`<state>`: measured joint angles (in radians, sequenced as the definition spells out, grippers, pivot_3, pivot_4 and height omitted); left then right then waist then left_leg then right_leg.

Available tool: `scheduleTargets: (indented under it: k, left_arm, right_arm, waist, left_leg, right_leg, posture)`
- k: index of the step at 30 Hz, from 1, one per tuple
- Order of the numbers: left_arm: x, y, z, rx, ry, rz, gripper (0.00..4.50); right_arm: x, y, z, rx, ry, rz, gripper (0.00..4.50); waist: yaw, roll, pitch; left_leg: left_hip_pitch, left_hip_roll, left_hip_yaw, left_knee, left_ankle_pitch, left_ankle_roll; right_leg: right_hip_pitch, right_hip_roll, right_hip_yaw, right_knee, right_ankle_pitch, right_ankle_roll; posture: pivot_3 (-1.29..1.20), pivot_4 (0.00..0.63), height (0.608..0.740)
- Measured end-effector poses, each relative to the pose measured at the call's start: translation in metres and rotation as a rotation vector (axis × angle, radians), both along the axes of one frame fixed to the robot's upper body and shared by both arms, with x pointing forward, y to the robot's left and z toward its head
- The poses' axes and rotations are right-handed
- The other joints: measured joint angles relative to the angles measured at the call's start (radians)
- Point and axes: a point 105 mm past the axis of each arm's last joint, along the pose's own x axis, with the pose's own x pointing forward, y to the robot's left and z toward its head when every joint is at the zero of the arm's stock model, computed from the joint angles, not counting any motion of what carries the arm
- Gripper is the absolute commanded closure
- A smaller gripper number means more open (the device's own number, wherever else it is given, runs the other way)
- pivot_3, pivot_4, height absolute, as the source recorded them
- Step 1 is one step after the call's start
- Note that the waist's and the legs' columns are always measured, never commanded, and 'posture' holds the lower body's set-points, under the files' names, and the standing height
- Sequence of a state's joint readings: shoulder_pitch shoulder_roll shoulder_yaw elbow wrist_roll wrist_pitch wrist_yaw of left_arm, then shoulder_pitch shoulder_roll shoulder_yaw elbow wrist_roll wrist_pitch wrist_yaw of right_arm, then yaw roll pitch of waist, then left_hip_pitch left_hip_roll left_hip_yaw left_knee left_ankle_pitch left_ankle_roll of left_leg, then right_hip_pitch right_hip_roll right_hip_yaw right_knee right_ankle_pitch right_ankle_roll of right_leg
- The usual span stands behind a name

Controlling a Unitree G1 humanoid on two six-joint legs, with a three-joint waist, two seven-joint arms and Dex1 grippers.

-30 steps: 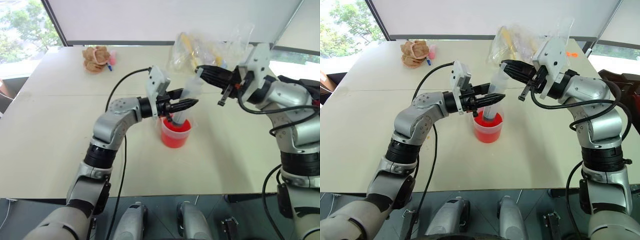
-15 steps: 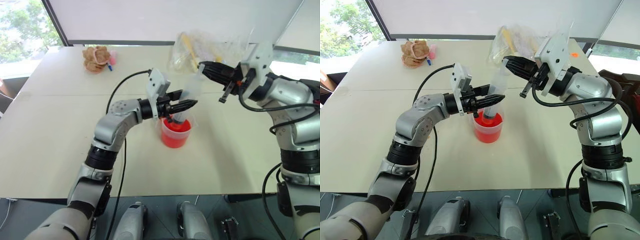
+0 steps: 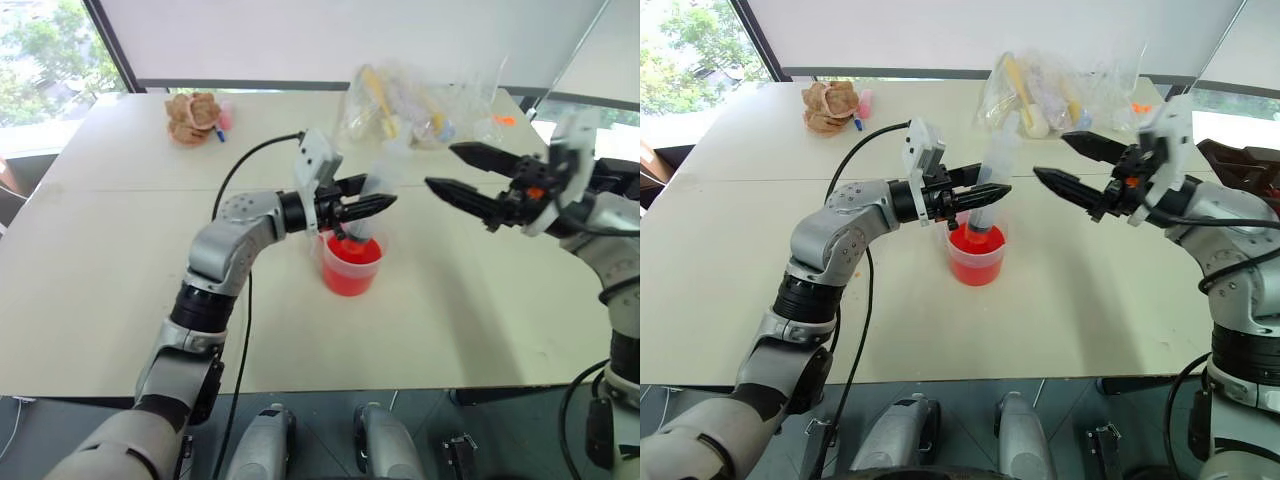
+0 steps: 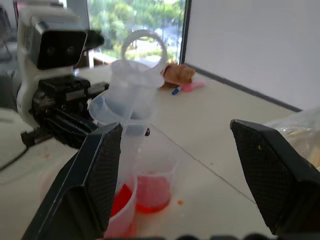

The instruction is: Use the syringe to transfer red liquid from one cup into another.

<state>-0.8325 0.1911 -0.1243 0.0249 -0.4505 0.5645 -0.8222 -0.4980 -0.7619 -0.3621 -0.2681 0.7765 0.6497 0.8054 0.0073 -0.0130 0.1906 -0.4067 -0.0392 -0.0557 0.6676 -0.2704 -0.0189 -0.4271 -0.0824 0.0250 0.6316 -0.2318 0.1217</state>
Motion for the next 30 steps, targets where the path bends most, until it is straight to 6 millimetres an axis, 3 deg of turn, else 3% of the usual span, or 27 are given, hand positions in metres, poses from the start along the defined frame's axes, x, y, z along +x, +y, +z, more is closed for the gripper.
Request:
scheduleTargets:
  k: [3,6,12,18,20,25,30]
  left_arm:
    - [0.004,0.007,0.007,-0.043,0.02,0.023,3.09]
    - [0.006,0.013,0.017,-0.096,0.053,0.034,3.09]
    - [0.009,0.02,0.079,-0.18,-0.026,0.023,3.09]
    - [0.038,0.034,0.119,-0.247,-0.071,0.121,3.09]
    - [0.047,0.033,0.116,-0.237,-0.105,0.144,3.09]
    - [0.072,0.017,0.068,-0.171,-0.038,0.183,3.09]
    - [0.074,0.008,0.048,-0.105,-0.081,0.181,3.09]
  right_arm:
    - [-0.001,-0.019,0.011,0.07,-0.028,-0.066,0.94]
    - [0.003,-0.025,0.003,0.084,0.003,-0.092,0.94]
    - [0.009,-0.021,-0.001,0.085,0.004,-0.087,0.94]
    - [0.019,-0.026,0.006,0.072,-0.053,-0.135,0.94]
    - [0.023,-0.026,0.011,0.068,-0.081,-0.149,0.94]
    - [0.031,-0.02,0.019,0.022,-0.161,-0.184,0.94]
    - [0.041,-0.019,0.027,-0.022,-0.226,-0.225,0.94]
  waist:
    - [-0.001,0.0,0.0]
    - [-0.001,0.0,0.0]
    - [0.0,0.0,0.0]
    - [0.0,0.0,0.0]
    - [0.0,0.0,0.0]
    - [0.001,0.0,0.0]
    - [0.0,0.0,0.0]
  left_leg:
    - [0.0,0.0,0.0,0.0,0.0,0.0]
    - [0.0,0.0,0.0,0.0,0.0,0.0]
    - [0.0,-0.002,0.0,0.0,0.0,0.0]
    - [0.0,-0.002,0.001,0.0,0.0,0.0]
    - [0.0,-0.002,0.002,0.0,0.0,0.0]
    - [0.0,-0.002,0.003,0.0,0.0,0.0]
    - [-0.001,-0.002,0.004,0.0,0.0,0.0]
  right_leg:
    - [0.0,0.0,0.0,0.0,0.0,0.0]
    - [0.0,0.0,0.0,0.0,0.0,0.0]
    - [0.0,0.0,0.0,0.0,0.0,0.0]
    - [0.0,0.001,-0.001,0.0,0.0,0.0]
    - [0.0,0.001,0.0,0.0,0.0,0.0]
    - [0.0,0.001,-0.001,-0.001,0.0,0.0]
    - [-0.001,0.001,-0.001,-0.001,0.0,0.0]
  posture:
    - [0.0,0.15,0.74]
    - [0.0,0.15,0.74]
    - [0.0,0.15,0.74]
    - [0.0,0.15,0.74]
    - [0.0,0.15,0.74]
    - [0.0,0.15,0.74]
    - [0.0,0.15,0.74]
